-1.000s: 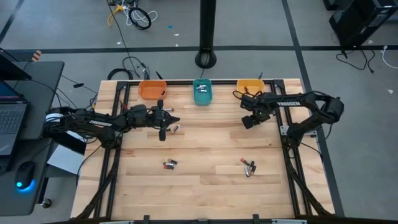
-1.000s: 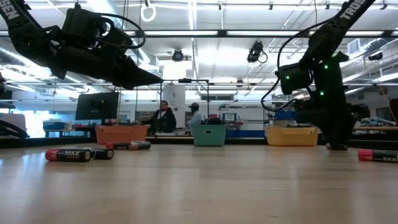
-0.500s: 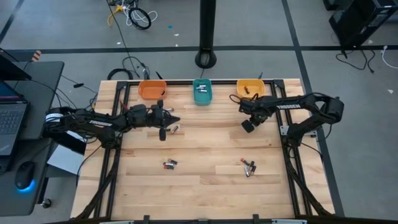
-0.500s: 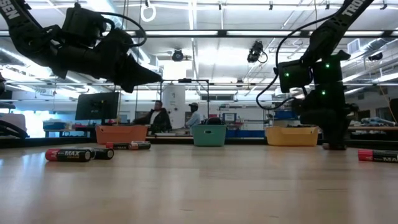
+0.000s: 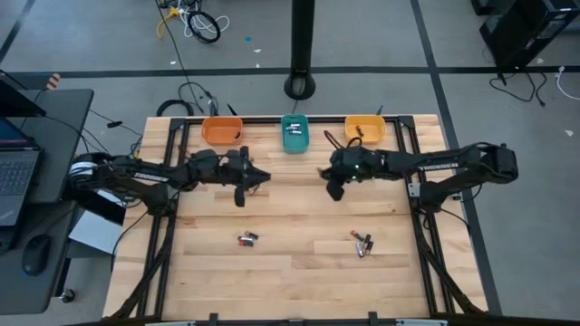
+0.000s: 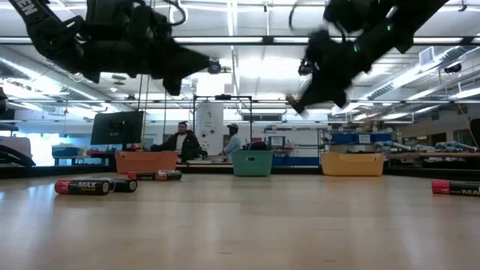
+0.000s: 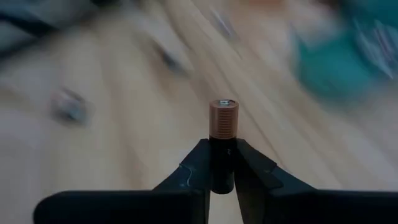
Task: Sort batteries
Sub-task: Put the brown-black battery in the orange bin
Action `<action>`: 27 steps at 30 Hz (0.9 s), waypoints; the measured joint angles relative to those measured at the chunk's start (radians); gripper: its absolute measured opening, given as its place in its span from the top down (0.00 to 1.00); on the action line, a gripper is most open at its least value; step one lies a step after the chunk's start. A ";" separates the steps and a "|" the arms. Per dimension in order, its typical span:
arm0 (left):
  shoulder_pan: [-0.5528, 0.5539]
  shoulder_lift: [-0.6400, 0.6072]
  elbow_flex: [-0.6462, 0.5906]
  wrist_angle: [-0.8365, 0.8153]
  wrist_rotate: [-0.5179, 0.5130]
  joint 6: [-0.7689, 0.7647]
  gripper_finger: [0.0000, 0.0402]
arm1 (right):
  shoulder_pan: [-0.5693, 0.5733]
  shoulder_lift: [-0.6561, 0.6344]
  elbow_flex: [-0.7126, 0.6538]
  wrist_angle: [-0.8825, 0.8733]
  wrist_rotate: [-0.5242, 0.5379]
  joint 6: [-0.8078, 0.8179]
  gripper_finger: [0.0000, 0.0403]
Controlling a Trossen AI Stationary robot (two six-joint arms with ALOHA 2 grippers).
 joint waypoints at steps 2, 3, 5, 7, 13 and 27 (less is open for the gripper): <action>-0.029 0.044 0.029 0.028 -0.004 0.000 0.78 | 0.043 0.013 0.002 0.172 0.000 -0.045 0.86; -0.042 0.068 0.047 0.042 -0.013 0.002 0.74 | 0.061 0.024 0.002 0.242 0.000 -0.070 0.86; -0.065 0.120 0.079 0.075 -0.024 0.003 0.67 | 0.095 0.048 0.002 0.358 0.001 -0.107 0.86; -0.082 0.166 0.112 0.108 -0.030 0.008 0.59 | 0.123 0.067 0.002 0.435 0.004 -0.137 0.86; -0.111 0.256 0.194 0.163 -0.035 0.033 0.41 | 0.187 0.104 0.002 0.521 0.049 -0.196 0.86; -0.141 0.304 0.296 0.146 0.018 0.030 0.35 | 0.220 0.102 0.002 0.541 0.092 -0.240 0.86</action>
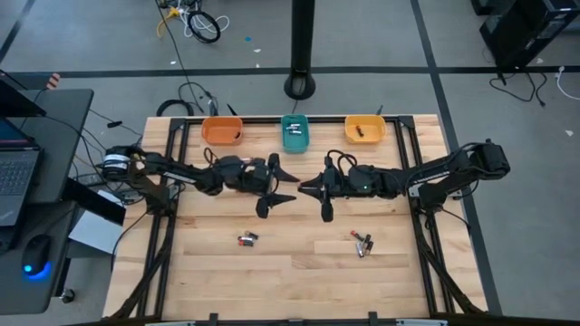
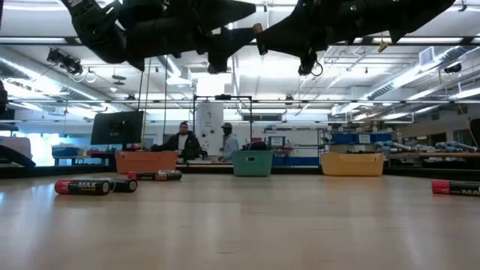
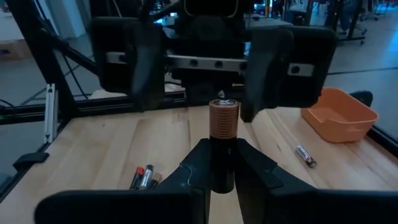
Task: Sort batteries
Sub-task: Put the brown-black battery in the orange bin
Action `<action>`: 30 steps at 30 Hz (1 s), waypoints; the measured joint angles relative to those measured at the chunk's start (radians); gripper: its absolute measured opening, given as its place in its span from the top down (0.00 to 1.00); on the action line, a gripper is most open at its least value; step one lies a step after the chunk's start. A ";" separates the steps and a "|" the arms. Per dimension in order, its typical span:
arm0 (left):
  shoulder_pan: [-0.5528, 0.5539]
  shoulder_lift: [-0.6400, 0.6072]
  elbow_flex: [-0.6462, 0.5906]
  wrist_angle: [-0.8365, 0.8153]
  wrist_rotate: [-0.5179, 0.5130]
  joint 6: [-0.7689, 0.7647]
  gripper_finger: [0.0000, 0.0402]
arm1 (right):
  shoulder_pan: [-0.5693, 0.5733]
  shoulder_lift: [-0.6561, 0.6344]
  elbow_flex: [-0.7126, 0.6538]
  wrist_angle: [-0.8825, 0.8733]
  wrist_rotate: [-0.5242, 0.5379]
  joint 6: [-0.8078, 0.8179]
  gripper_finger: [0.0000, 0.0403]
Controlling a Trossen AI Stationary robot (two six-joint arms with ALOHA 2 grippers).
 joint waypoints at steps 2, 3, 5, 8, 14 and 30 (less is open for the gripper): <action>0.000 0.014 0.019 0.000 0.002 0.000 0.39 | 0.000 0.000 0.000 0.000 -0.001 -0.001 0.86; 0.000 0.021 0.026 -0.001 0.005 -0.002 0.41 | 0.000 0.000 0.000 0.002 -0.001 0.000 0.86; 0.000 0.045 0.046 -0.006 0.018 -0.004 0.46 | 0.000 0.000 0.000 0.003 -0.001 -0.001 0.86; 0.001 0.068 0.067 -0.008 0.035 -0.006 0.54 | 0.002 0.000 0.000 0.007 -0.004 -0.012 0.86; 0.001 0.073 0.071 0.000 0.050 -0.002 0.69 | 0.013 0.000 0.000 0.015 -0.007 -0.026 0.86; 0.059 0.048 0.070 -0.028 0.140 -0.019 0.86 | 0.014 -0.001 0.002 0.022 0.048 -0.023 0.75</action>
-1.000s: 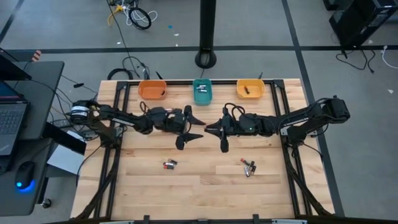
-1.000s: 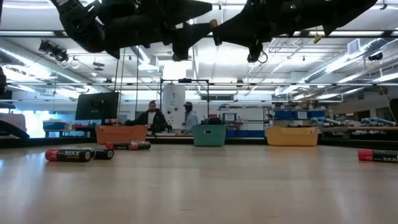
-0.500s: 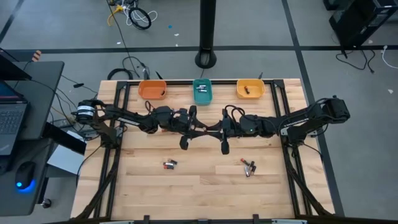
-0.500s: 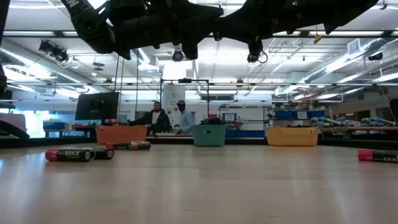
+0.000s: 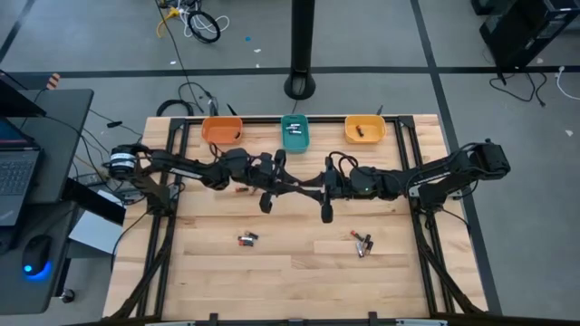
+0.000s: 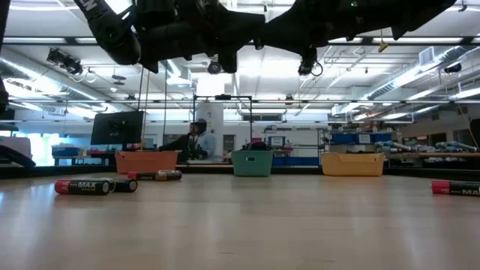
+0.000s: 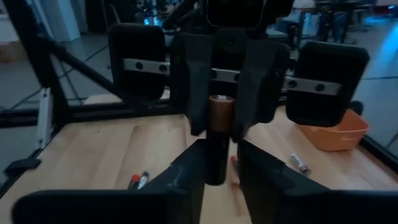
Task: Sort batteries
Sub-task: Put the brown-black battery in the orange bin
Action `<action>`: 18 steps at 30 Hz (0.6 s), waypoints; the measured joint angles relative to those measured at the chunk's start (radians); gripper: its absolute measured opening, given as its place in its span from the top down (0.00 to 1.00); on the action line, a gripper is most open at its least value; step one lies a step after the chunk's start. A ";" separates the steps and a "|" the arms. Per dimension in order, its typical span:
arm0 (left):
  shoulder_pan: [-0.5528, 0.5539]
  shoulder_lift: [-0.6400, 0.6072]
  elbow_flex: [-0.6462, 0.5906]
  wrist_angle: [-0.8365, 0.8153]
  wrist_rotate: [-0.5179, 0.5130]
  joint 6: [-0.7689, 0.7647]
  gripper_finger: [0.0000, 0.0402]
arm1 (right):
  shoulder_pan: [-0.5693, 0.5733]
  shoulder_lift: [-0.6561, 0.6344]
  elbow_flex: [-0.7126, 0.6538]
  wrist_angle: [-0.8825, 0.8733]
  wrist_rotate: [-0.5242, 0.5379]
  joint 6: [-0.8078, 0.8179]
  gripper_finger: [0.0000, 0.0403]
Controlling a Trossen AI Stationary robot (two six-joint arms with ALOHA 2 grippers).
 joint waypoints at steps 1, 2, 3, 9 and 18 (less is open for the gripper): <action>0.010 -0.007 0.000 -0.002 0.016 -0.005 0.86 | 0.000 0.000 0.000 0.007 0.008 0.000 0.72; 0.019 -0.017 0.000 -0.012 0.031 -0.010 0.86 | -0.001 0.000 0.000 0.006 0.017 0.000 0.71; 0.027 -0.028 0.000 -0.025 0.041 -0.012 0.86 | -0.001 0.000 0.000 0.007 0.033 -0.002 0.69; 0.083 -0.150 0.000 -0.169 0.075 0.031 0.86 | -0.007 -0.009 -0.001 -0.022 0.157 -0.017 0.62; 0.257 -0.413 0.144 -1.059 -0.127 0.257 0.86 | -0.032 -0.057 -0.001 -0.224 0.168 0.007 0.63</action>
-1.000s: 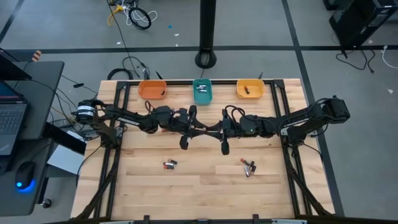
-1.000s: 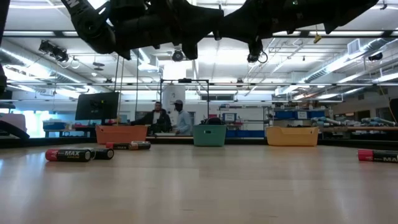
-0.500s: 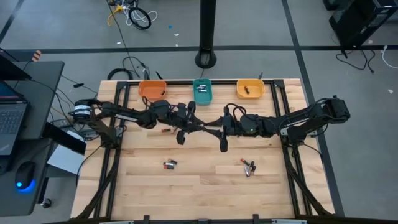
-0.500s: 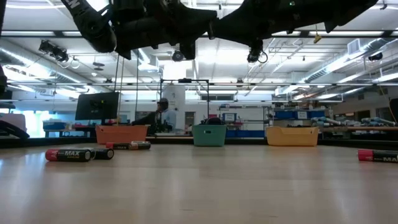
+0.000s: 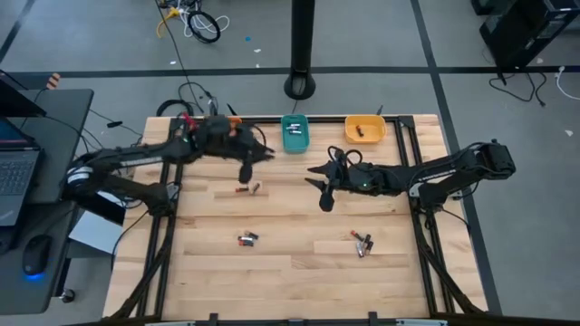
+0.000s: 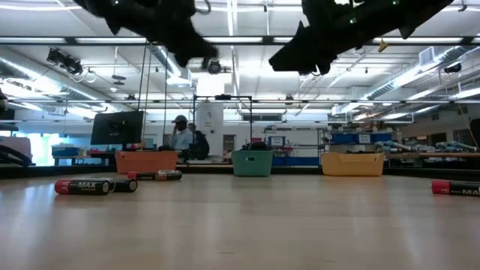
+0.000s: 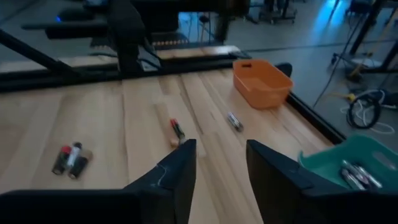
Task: Sort batteries
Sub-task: Put the brown-black battery in the orange bin
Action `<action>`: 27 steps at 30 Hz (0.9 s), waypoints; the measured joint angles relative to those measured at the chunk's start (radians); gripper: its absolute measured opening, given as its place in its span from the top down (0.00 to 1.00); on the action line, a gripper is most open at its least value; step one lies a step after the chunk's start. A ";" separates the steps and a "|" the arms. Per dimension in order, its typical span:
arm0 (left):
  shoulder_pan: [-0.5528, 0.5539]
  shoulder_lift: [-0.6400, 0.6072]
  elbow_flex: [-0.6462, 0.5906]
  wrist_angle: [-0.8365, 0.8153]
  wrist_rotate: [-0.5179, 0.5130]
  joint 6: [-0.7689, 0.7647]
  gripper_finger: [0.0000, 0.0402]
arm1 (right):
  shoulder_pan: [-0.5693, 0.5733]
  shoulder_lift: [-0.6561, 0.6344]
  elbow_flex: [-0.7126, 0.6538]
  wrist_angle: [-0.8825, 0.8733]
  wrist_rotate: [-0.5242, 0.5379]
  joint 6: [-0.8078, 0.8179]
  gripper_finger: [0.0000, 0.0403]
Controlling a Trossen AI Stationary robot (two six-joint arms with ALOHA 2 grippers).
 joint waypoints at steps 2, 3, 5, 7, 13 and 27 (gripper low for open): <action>0.038 0.000 0.074 -0.212 -0.113 0.066 0.86 | -0.005 0.000 0.000 -0.029 0.000 0.001 0.65; 0.058 0.006 0.105 -0.304 -0.161 0.091 0.86 | -0.006 0.000 0.000 -0.037 -0.001 0.003 0.66; 0.110 0.026 0.150 -0.447 -0.220 0.130 0.86 | -0.010 0.000 0.000 -0.050 -0.001 0.013 0.68; 0.167 0.051 0.169 -0.533 -0.260 0.147 0.86 | -0.011 0.001 0.000 -0.060 -0.001 0.016 0.70; 0.358 0.147 0.173 -0.620 -0.328 0.222 0.86 | -0.010 0.001 0.000 -0.124 -0.006 0.027 0.76; 0.617 0.482 0.210 -0.566 -0.356 0.279 0.86 | -0.008 0.002 0.000 -0.227 -0.006 0.072 0.77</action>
